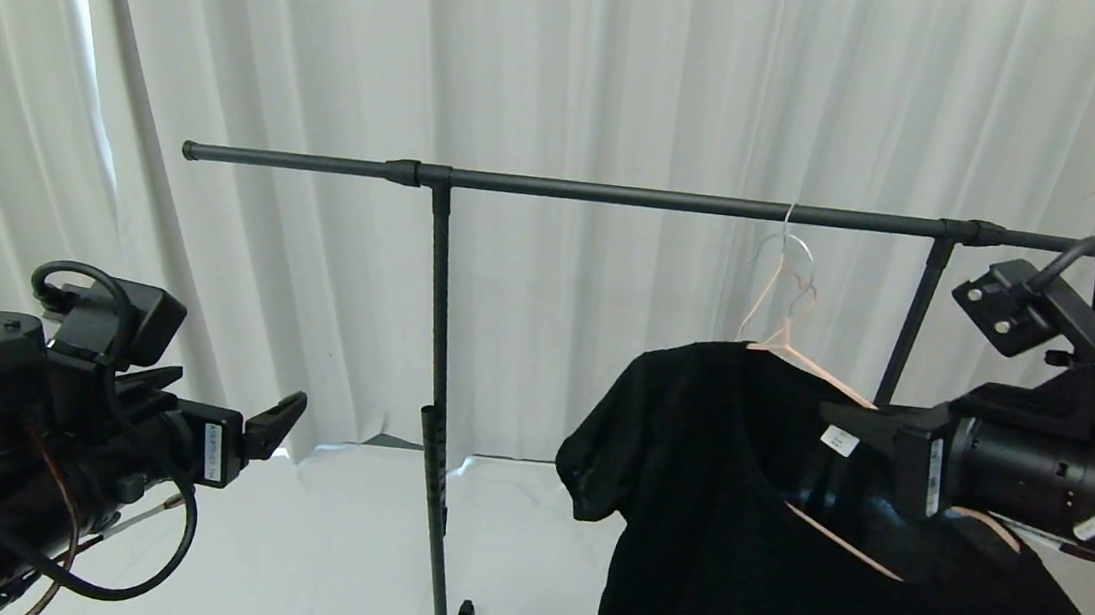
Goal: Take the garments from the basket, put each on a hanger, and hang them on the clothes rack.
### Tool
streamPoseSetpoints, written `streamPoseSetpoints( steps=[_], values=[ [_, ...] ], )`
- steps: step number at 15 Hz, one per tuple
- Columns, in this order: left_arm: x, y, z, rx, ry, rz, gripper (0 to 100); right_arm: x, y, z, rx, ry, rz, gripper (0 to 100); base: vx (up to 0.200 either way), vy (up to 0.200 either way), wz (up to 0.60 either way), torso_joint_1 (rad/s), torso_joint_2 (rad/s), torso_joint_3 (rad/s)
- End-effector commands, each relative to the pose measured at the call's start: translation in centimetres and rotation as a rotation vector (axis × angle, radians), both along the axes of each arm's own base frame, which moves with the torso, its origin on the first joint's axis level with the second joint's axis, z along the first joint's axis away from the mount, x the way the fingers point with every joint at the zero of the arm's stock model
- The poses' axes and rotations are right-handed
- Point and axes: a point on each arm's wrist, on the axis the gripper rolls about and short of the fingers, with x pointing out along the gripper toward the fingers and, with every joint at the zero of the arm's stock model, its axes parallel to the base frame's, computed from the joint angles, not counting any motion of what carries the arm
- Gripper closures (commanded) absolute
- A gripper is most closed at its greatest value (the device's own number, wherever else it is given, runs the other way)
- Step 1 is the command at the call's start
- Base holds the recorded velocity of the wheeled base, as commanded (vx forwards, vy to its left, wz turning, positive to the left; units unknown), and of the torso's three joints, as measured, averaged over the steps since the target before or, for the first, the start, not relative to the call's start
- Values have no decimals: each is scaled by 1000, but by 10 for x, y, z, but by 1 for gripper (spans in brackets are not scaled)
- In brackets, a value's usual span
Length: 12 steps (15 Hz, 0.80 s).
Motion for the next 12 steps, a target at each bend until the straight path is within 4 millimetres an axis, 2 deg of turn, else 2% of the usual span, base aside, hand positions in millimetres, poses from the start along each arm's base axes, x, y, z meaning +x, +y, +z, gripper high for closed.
streamPoseSetpoints(
  steps=[1, 5, 8, 12],
  values=[
    [0, 0, -1, 5, 4, -1, 0, 30, 25, 1, 0, 1, 9, 100, 0, 0, 0, 0, 0, 0],
    [0, -2, -1, 9, 4, -11, 0, 72, 54, 17, 27, -49, -17, 100, 0, 0, 0, 0, 0, 0],
    [-1, -8, -1, 8, 2, -43, 0, 89, 65, 18, 28, -66, -41, 100, 0, 0, 0, 0, 0, 0],
    [-3, -16, 0, 6, -3, -83, 0, 96, 69, 20, 31, -76, -60, 100, 200, 0, 0, -5, 1, 7]
  ],
)
